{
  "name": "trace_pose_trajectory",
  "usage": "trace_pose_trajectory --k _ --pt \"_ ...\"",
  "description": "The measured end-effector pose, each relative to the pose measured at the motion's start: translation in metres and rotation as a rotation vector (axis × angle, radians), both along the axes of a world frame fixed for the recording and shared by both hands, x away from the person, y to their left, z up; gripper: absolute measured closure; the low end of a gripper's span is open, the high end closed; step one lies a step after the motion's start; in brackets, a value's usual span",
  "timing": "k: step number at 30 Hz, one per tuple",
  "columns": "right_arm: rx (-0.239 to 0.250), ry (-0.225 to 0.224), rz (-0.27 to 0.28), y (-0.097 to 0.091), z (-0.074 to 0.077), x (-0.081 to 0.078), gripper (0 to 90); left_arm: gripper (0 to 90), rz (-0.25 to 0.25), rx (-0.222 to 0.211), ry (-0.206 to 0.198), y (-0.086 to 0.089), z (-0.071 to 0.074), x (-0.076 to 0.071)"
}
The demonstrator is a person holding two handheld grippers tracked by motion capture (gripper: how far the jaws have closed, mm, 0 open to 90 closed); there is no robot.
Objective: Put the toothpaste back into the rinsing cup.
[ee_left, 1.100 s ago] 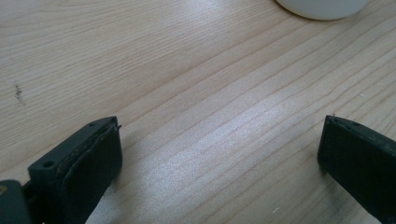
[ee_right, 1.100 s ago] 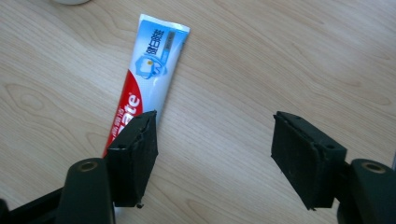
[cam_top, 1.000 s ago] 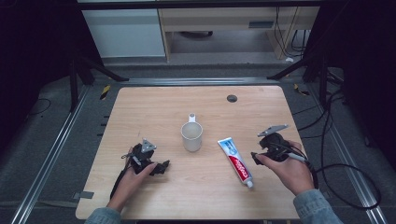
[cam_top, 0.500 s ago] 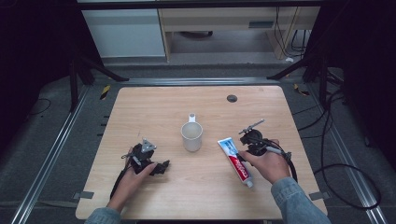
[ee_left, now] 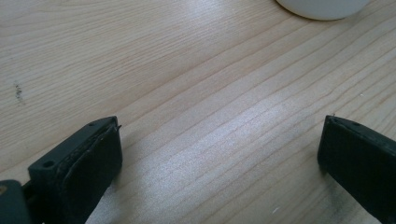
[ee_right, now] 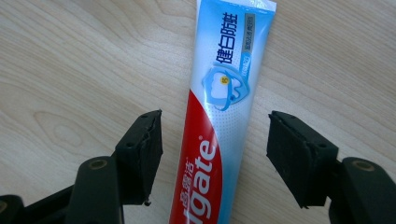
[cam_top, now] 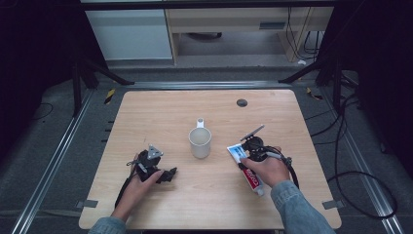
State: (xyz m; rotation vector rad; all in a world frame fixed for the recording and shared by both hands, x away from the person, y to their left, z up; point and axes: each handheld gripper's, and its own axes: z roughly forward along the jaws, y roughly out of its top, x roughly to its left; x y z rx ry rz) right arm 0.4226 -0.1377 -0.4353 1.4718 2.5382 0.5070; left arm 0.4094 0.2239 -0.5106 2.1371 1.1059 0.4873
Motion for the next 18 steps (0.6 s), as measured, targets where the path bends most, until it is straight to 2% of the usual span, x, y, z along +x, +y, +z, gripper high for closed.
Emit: trace_pose_trajectory --k 8,11,18 --pt "0.000 0.031 -0.031 0.000 -0.008 0.009 35.3 0.0 0.000 0.000 0.000 0.000 0.000 0.000" --pt "0.001 0.026 -0.028 -0.001 -0.010 0.010 35.3 0.0 0.000 0.000 0.000 0.000 0.000 0.000" --pt "-0.002 0.045 -0.018 0.004 -0.018 0.015 35.6 0.0 0.000 0.000 0.000 0.000 0.000 0.000"
